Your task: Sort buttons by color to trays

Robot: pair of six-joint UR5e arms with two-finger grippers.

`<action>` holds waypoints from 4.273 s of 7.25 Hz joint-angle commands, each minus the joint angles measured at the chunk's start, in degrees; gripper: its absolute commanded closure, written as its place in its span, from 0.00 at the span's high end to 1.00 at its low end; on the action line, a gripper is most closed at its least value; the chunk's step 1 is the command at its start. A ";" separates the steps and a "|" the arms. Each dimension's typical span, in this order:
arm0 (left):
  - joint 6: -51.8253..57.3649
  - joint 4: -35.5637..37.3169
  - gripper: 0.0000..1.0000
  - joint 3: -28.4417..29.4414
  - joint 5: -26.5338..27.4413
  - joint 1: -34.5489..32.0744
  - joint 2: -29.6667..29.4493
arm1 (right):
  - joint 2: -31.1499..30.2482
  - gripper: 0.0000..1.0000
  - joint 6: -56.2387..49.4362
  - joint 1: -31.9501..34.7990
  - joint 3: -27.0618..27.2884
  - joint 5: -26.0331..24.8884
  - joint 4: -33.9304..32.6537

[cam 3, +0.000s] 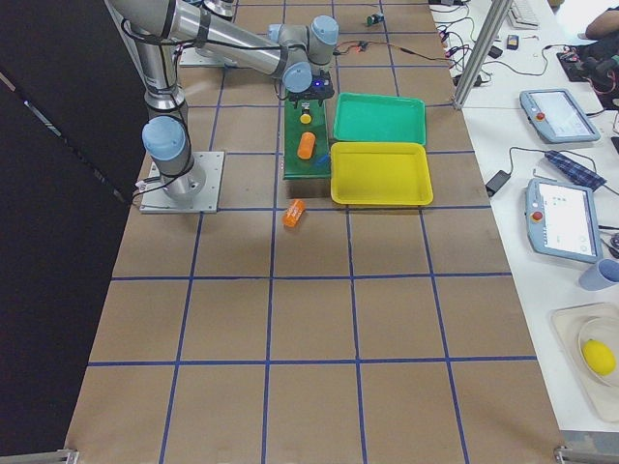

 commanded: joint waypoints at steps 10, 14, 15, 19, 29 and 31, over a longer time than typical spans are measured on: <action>-1.45 4.08 0.05 0.72 -4.82 -0.07 -9.74 | 1.76 0.00 -0.36 -3.93 -2.71 -7.62 -6.81; -13.56 -14.19 0.05 -7.58 -3.94 -0.51 5.43 | 10.43 0.00 -13.28 -17.55 -5.09 -3.17 -19.15; -16.90 -14.21 0.05 -14.76 -3.94 -0.77 11.40 | 14.38 0.00 -13.28 -17.56 -8.50 -3.06 -19.46; -35.60 -13.15 0.05 -37.03 -4.21 -10.23 30.49 | 14.26 1.00 -13.37 -16.68 -10.03 0.45 -18.24; -54.55 1.88 1.00 -48.41 -3.77 -19.41 34.30 | -7.39 1.00 -0.37 -5.53 0.78 -0.25 4.53; -54.02 2.40 1.00 -46.67 -4.03 -19.15 35.10 | -4.67 1.00 -0.36 -4.99 0.87 -0.25 4.35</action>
